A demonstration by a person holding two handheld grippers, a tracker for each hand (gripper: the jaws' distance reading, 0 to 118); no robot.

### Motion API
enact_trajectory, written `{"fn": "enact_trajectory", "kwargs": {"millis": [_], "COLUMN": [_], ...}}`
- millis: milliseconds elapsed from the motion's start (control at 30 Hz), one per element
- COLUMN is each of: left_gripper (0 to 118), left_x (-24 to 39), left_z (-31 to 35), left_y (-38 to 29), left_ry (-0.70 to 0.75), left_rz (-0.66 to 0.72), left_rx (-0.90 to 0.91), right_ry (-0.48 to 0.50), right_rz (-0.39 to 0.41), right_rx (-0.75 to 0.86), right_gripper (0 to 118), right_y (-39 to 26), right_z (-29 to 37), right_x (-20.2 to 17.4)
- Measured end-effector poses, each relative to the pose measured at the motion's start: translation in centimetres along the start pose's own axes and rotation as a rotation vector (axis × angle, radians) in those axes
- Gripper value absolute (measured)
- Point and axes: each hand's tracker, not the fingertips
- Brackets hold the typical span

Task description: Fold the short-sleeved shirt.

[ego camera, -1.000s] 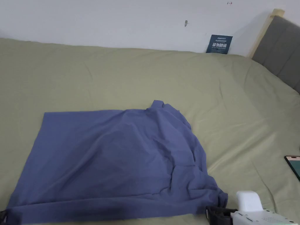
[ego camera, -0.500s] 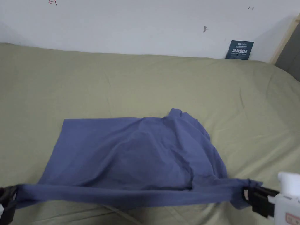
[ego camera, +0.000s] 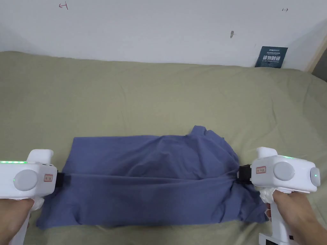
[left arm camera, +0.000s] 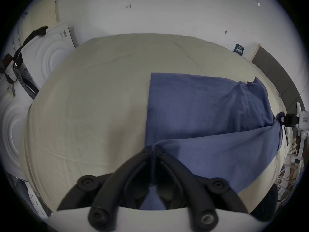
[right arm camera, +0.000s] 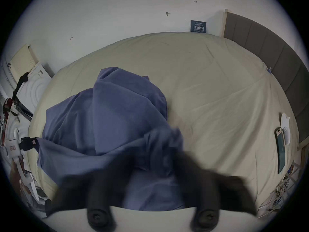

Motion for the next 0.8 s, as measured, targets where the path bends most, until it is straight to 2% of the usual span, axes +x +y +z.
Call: {"fn": "enact_trajectory", "kwargs": {"millis": [33,67,167,333,367,433,500,533,567,600,633,667,700,800], "left_gripper": [84,107,110,110,110,110,108,101,82,47,0,0,0,0], "left_x": [0.0,0.1,0.9,3.6,4.4,5.5,6.4,6.4,6.2,6.1,6.0,5.7,5.2,2.1], "left_z": [0.7,1.8,7.2,18.0,19.6,21.4,22.4,22.3,22.2,22.2,22.0,21.5,21.0,18.3], "left_y": [-0.3,-0.8,-2.5,-8.9,-10.3,-12.4,-14.1,-14.9,-15.3,-15.6,-15.7,-15.7,-16.1,-15.5], "left_ry": [0.005,0.012,0.015,-0.111,-0.080,-0.021,0.034,0.035,0.019,-0.007,0.023,0.064,0.039,-0.016], "left_rz": [-0.007,-0.014,-0.031,-0.036,-0.045,-0.073,-0.100,-0.106,-0.111,-0.116,-0.115,-0.125,-0.132,-0.037], "left_rx": [0.019,0.087,0.333,0.707,0.745,0.774,0.781,0.759,0.733,0.705,0.684,0.649,0.640,0.465], "right_ry": [0.000,-0.006,-0.012,0.129,0.114,0.146,0.171,0.138,0.108,0.090,0.098,0.111,0.142,0.132], "right_rz": [0.003,0.014,0.064,0.128,0.136,0.134,0.129,0.149,0.181,0.187,0.183,0.182,0.182,0.186], "right_rx": [-0.001,-0.008,0.204,0.621,0.693,0.757,0.794,0.803,0.808,0.807,0.802,0.798,0.780,0.771], "right_gripper": [111,108,104,106,106,105,91,68,44,17,10,9,9,9], "right_y": [-0.1,-0.4,-2.2,-10.1,-12.2,-14.8,-16.8,-17.8,-18.4,-18.9,-19.2,-19.4,-19.5,-19.8], "right_z": [0.1,0.8,6.0,16.8,18.5,20.8,22.0,22.5,22.7,22.7,22.8,23.1,23.2,23.2], "right_x": [0.2,0.1,-0.1,-3.3,-4.2,-5.0,-5.8,-6.4,-6.8,-7.1,-7.3,-7.3,-7.2,-7.2]}}
